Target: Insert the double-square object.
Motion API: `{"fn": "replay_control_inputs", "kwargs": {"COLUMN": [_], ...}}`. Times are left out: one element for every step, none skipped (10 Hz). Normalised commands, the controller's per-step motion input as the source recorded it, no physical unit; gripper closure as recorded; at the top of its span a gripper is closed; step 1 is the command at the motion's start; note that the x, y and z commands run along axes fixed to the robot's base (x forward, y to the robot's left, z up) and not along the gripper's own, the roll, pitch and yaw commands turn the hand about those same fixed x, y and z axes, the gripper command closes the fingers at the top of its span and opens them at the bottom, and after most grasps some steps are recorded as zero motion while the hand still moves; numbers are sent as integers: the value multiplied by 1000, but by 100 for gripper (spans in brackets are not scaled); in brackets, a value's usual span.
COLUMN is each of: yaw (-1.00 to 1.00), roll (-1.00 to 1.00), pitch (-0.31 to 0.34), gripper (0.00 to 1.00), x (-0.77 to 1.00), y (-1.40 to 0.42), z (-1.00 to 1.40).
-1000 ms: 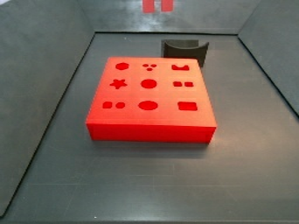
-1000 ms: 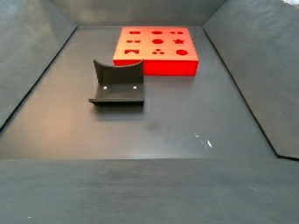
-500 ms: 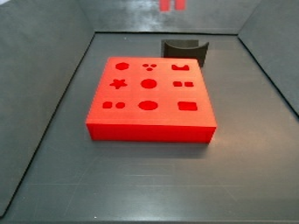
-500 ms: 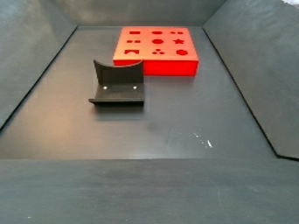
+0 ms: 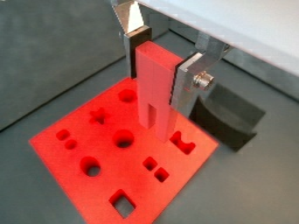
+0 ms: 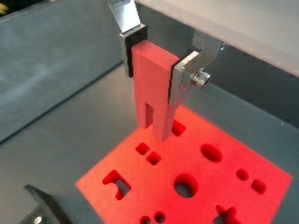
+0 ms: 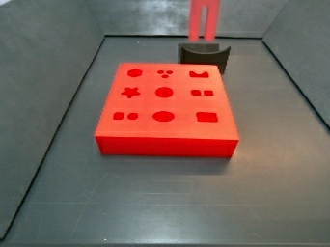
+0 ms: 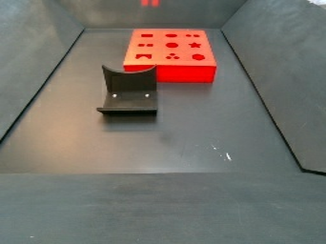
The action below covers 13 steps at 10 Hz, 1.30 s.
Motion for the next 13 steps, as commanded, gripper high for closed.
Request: {"fn": "replay_control_inputs", "kwargs": {"yaw": [-340, -40, 0, 103, 51, 0, 6, 49, 80, 111, 183, 211, 209], "roll": [0, 0, 0, 59, 284, 264, 133, 153, 144, 0, 0, 0, 0], "pitch": [141, 11, 3, 0, 94, 79, -21, -6, 0, -100, -131, -119, -84], "gripper": [100, 100, 100, 100, 100, 100, 100, 100, 100, 100, 100, 100, 100], "x": [457, 223, 40, 260, 329, 114, 0, -80, -283, -11, 0, 17, 0], "y": [31, 3, 0, 23, 0, 0, -23, -57, -134, -266, -180, -69, 31], "z": [-471, -174, -46, -309, -523, -603, -463, -480, -497, -317, -243, -231, -214]}}
